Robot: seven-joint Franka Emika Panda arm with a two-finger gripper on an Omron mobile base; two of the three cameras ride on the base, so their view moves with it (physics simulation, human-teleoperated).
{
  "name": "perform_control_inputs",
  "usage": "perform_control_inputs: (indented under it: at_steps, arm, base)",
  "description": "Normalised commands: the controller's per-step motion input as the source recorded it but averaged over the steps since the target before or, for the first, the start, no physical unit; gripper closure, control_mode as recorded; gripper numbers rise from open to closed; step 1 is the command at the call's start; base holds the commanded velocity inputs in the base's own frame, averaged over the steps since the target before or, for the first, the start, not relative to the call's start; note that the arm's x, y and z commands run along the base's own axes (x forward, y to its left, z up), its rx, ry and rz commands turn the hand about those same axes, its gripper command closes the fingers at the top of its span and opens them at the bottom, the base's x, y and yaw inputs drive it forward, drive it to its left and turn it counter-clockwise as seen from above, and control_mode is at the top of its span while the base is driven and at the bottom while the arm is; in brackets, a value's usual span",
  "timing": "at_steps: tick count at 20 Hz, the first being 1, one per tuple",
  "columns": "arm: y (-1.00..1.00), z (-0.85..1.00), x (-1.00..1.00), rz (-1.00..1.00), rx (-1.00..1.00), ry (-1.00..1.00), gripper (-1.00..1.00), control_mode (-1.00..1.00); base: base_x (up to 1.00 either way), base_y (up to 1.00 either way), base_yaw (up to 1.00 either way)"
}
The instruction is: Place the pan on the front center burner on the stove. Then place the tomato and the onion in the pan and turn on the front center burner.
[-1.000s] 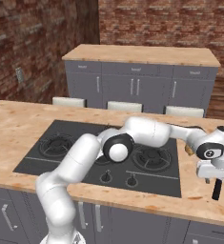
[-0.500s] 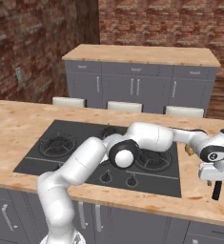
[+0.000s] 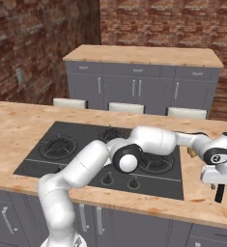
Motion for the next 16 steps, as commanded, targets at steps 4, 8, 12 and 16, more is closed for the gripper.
perform_control_inputs:
  at_steps: [4,8,12,16]
  arm:
    - [0.08,0.00,0.00,0.00,0.00,0.00,1.00,-1.00]
    - [0.11,0.09,-0.03,0.00,0.00,0.00,1.00,-1.00]
    - [0.06,0.38,-0.12,0.00,0.00,0.00,1.00,-1.00]
    - [0.04,0.57,-0.21,0.00,0.00,-0.05,1.00,-1.00]
  base:
    - [0.00,0.00,0.00]
    - [0.00,0.00,0.00]
    - [0.00,0.00,0.00]
    - [0.00,0.00,0.00]
